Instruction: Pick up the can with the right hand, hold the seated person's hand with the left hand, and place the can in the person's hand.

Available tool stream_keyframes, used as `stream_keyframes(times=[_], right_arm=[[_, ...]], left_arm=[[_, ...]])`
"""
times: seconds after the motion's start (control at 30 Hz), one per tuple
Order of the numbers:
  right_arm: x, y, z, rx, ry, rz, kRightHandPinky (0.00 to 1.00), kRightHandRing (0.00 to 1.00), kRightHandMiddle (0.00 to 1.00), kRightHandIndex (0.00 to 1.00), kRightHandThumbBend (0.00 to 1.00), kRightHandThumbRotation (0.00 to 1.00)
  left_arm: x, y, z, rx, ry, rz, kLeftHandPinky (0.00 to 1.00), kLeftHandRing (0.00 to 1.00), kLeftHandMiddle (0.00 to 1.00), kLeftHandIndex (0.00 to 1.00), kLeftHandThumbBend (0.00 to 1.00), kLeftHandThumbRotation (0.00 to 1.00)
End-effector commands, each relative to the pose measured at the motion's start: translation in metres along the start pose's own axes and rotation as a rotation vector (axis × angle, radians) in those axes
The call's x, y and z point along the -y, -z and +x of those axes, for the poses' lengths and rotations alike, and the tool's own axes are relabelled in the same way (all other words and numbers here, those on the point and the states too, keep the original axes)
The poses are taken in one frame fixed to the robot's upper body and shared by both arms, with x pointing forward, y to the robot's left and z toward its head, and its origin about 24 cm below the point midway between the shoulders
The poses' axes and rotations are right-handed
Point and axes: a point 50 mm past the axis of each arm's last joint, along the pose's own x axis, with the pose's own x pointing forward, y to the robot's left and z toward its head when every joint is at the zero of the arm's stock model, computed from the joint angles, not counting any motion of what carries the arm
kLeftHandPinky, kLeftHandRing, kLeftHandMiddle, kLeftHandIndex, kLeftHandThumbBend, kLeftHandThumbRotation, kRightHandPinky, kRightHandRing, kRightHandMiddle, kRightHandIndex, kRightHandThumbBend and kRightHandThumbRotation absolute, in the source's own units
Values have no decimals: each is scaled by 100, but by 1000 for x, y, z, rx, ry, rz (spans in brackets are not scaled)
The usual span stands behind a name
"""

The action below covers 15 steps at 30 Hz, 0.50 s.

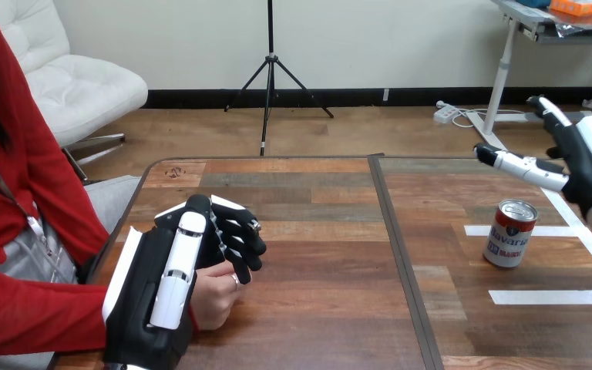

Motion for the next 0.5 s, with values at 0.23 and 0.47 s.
stream_keyframes(times=[0.23,0.47], right_arm=[[28,-11,16,-45,43,-72,80,92,94,94,100,70],[24,-8,16,-75,22,-97,78,91,92,91,100,66]], left_arm=[[1,-7,15,74,-1,-16,25,35,41,42,19,100],[1,-6,16,74,1,-21,25,35,41,42,19,100]])
